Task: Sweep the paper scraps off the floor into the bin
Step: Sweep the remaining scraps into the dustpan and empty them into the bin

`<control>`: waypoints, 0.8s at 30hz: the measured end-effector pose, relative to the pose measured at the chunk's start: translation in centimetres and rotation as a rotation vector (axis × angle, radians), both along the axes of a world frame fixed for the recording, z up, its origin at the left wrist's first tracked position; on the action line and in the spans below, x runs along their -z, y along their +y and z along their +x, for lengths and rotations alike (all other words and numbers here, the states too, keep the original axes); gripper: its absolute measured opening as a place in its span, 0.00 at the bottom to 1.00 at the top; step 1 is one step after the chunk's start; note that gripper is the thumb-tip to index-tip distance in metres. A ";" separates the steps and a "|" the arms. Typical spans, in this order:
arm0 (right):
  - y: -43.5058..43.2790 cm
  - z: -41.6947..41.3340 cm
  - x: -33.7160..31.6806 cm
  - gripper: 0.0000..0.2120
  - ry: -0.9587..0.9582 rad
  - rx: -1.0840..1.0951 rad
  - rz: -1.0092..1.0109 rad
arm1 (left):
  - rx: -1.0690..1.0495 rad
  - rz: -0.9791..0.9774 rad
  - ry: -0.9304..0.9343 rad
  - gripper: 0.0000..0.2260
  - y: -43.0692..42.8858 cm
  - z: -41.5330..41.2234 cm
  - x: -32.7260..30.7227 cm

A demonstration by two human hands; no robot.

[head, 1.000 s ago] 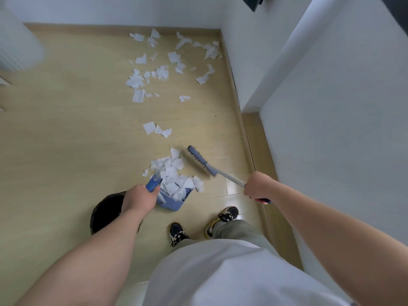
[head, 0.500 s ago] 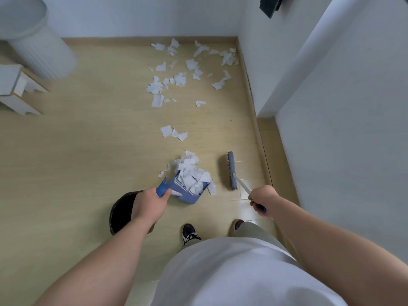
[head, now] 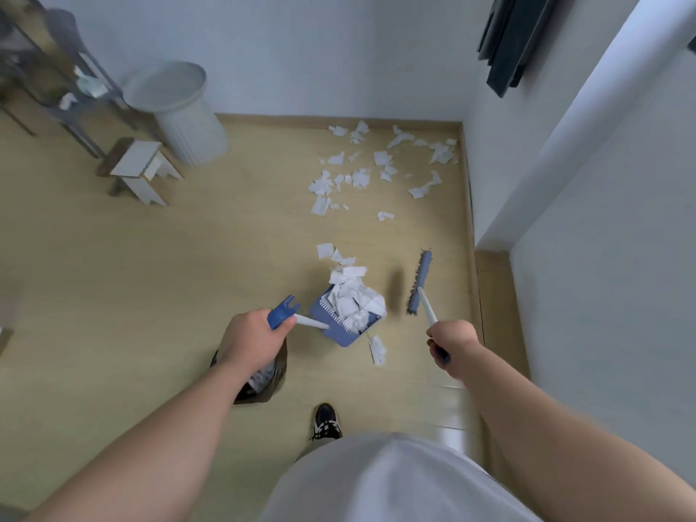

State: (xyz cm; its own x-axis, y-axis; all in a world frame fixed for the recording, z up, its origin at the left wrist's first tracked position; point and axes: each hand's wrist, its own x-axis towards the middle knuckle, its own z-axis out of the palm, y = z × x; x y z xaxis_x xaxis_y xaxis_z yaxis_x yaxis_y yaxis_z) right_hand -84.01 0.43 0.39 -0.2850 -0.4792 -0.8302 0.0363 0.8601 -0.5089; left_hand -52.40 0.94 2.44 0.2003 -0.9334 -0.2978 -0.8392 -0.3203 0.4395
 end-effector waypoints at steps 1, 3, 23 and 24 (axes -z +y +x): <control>0.0 0.1 -0.3 0.02 -0.021 0.022 -0.002 | -0.012 -0.011 -0.012 0.20 0.5 -0.4 -0.8; -0.1 0.3 -1.1 0.04 -0.067 0.077 -0.007 | -0.008 -0.031 -0.058 0.20 1.3 -1.1 -2.1; 9.7 7.4 -11.8 0.05 -0.376 0.064 -0.126 | -0.062 -0.069 -0.255 0.17 11.8 8.7 -15.2; 10.4 8.2 -11.8 0.04 -0.390 0.041 -0.124 | -0.075 -0.056 -0.258 0.17 12.2 9.4 -15.3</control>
State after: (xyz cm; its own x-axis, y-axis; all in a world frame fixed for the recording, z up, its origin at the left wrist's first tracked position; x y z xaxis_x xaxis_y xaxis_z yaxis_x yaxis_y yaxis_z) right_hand -75.80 10.86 12.14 0.0187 -0.5775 -0.8162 0.2801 0.7867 -0.5502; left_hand -42.98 13.10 17.78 0.3324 -0.9266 -0.1760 -0.9006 -0.3672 0.2326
